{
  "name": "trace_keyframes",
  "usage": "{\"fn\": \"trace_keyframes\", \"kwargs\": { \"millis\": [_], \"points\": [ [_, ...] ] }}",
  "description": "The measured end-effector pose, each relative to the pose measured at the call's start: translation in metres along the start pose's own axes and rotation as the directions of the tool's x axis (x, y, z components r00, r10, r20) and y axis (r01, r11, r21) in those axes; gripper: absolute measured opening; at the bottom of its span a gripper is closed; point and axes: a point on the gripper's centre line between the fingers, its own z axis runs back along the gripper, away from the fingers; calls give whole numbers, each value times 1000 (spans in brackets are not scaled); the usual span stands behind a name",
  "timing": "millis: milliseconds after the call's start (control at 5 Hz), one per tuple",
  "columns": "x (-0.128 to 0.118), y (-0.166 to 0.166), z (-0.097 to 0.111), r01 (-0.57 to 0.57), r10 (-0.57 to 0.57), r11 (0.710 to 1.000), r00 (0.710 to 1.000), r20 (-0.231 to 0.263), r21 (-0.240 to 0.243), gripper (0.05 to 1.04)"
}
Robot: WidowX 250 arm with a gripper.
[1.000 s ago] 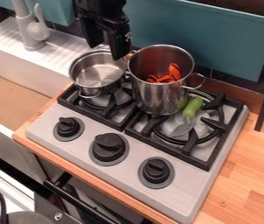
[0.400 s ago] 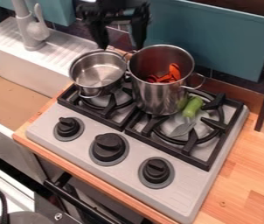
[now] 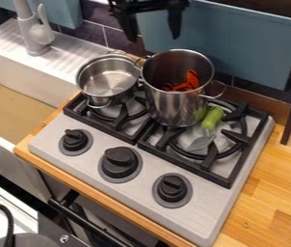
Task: Move the tall silver pot to the middle switch of the burner
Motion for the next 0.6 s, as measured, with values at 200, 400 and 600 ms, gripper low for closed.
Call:
{"fn": "trace_keyframes", "kwargs": {
  "millis": [200,400,600],
  "points": [
    [-10,6,-7,-9,10,999,1000,-12,37,996],
    [-16,16,-2,-19,20,999,999,-25,42,997],
    [-31,25,-12,-6,6,998,1000,-7,69,997]
  ]
}}
